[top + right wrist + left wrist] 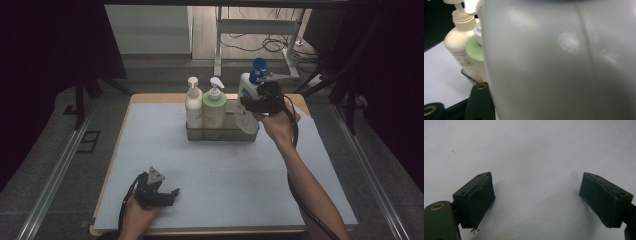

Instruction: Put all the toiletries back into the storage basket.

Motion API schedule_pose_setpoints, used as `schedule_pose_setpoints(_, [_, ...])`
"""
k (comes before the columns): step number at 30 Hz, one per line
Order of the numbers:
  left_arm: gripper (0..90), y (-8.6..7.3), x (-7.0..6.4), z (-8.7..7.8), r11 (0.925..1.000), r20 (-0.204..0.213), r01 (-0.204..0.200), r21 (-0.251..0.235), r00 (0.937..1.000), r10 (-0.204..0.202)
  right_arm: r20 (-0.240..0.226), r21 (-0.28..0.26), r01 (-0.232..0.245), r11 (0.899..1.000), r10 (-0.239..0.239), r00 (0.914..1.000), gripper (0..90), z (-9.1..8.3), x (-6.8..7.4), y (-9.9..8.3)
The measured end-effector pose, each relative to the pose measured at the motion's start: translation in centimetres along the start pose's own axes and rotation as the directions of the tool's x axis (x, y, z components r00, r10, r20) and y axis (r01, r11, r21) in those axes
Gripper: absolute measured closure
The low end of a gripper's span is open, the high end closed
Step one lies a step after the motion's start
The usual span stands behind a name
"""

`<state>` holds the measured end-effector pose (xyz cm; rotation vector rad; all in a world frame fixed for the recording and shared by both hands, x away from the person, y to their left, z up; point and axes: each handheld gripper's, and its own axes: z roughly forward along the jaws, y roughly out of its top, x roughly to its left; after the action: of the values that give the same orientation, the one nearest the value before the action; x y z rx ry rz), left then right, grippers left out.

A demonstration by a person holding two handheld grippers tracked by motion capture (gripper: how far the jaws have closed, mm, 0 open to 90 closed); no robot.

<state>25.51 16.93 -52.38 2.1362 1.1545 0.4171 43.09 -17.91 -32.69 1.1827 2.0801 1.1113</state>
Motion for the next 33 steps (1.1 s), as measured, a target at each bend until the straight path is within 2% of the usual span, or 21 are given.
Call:
schedule_pose_setpoints(17, [12.1,0.0,0.0,0.0,1.0000,0.000,0.000,0.000,1.0000,0.000,0.031,0.000,-0.037,0.999,0.037,0.9988,40.5,2.7,-0.7,0.9])
schedule_pose_setpoints(26, [12.1,0.0,0.0,0.0,1.0000,0.001,-0.001,0.003,1.0000,0.001,0.062,0.000,-0.050,0.999,0.050,0.9969,40.5,4.1,-1.3,0.7])
schedule_pose_setpoints(33, [12.1,0.0,0.0,0.0,1.0000,0.001,-0.001,0.003,1.0000,0.001,0.070,0.012,-0.049,0.999,0.048,0.9964,40.5,5.1,-1.6,-0.3])
